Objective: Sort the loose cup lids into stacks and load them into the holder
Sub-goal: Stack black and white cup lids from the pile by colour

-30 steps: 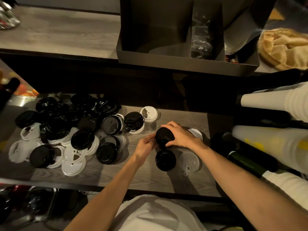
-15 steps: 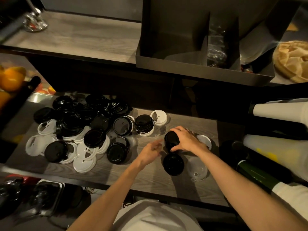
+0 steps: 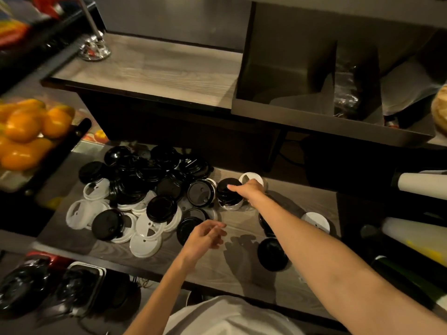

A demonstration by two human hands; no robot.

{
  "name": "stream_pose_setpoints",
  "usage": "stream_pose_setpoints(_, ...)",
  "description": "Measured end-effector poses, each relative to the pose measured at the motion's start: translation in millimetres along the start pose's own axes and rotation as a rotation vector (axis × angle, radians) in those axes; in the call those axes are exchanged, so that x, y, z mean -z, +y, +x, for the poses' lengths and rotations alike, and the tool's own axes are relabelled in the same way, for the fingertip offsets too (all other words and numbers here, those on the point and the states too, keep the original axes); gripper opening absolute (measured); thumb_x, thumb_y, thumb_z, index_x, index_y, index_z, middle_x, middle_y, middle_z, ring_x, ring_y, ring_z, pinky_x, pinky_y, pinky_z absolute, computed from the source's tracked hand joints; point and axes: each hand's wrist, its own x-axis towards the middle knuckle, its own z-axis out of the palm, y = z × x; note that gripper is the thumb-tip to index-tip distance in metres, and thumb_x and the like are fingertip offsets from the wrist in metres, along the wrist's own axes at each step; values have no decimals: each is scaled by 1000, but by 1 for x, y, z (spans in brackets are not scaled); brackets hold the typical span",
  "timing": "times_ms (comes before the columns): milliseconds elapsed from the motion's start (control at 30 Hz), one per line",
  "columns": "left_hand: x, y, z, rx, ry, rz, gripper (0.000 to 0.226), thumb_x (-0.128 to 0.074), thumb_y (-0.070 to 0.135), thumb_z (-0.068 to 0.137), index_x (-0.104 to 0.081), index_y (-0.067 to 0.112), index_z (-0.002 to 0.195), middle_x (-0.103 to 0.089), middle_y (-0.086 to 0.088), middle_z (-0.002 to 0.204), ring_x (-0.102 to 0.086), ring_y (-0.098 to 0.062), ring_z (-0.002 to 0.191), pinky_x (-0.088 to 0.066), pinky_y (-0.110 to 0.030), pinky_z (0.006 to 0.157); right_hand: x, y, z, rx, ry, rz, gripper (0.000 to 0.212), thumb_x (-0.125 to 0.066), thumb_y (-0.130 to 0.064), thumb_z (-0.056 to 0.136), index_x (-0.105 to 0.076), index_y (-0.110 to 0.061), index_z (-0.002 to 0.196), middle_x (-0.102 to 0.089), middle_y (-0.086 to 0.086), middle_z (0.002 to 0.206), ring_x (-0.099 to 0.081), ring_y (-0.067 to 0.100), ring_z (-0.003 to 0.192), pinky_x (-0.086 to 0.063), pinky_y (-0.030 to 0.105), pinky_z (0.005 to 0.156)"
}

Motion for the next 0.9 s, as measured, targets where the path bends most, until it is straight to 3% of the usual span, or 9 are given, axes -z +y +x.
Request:
stream_pose_setpoints(67,4,0,1,18,22,-50,21,-51,19,106,-69,11,112,-75,-7,96,-68,-17,80,-57,-28,73,0,1,3,7,13,30,80,-84,-43,82,-47,-3,141,-62,14,136,-61,33,123,-54,42,100)
stream_pose_setpoints(200,11,5,1,15,66,-76,18,-54,18,105,-70,10,110,-74,-8,93,-69,-13,76,-56,-24,64,2,0,0,10,-14,178,75,-92,-32,76,-56,-4,135,-65,9,131,-63,28,119,-55,37,99)
stream_pose_setpoints(300,15,6,4,-16,72,-67,17,-56,20,104,-71,13,107,-75,-11,100,-69,-15,81,-57,-30,74,8,-1,-9,40,-47,260,57,-80,-18,90,-55,2,138,-57,4,117,-58,29,127,-47,31,92)
stream_pose_setpoints(433,12,18,3,-48,93,-158,21,-53,22,105,-67,7,111,-73,-13,96,-68,-23,83,-58,-31,72,17,6,-21,65,-41,474,65,-79,-19,90,-51,-3,147,-56,9,146,-53,28,136,-45,40,110)
stream_pose_setpoints(500,7,29,1,-51,126,-283,30,-50,27,106,-63,2,117,-70,-15,96,-67,-29,86,-59,-32,72,24,6,-35,83,-107,609,55,-78,-16,90,-58,-7,140,-61,12,142,-58,27,130,-44,48,114)
stream_pose_setpoints(567,4,46,1,-26,116,-472,44,-46,41,106,-60,4,124,-72,-18,105,-70,-33,91,-62,-38,76,27,6,-53,101,-233,776,28,-71,-9,94,-69,-11,122,-71,12,125,-67,23,113,-52,45,105)
stream_pose_setpoints(633,1,66,-2,-1,-7,-666,56,-38,55,104,-60,12,131,-72,-17,120,-71,-32,107,-60,-48,89,26,7,-77,148,-370,828,21,-66,-7,98,-72,-17,115,-76,8,112,-70,19,103,-57,37,91)
stream_pose_setpoints(733,-5,86,-10,-13,-193,-931,61,-33,60,104,-65,17,134,-64,-18,136,-61,-37,126,-43,-65,107,22,11,-104,289,-406,633,27,-66,-18,99,-69,-19,126,-74,8,121,-70,21,114,-59,28,82)
stream_pose_setpoints(900,-10,91,-19,-27,-224,-1064,48,-41,47,105,-68,17,130,-63,-19,138,-60,-41,127,-44,-70,103,40,14,-127,742,67,114,36,-72,-38,95,-62,-42,129,-57,-20,128,-60,4,118,-59,34,92)
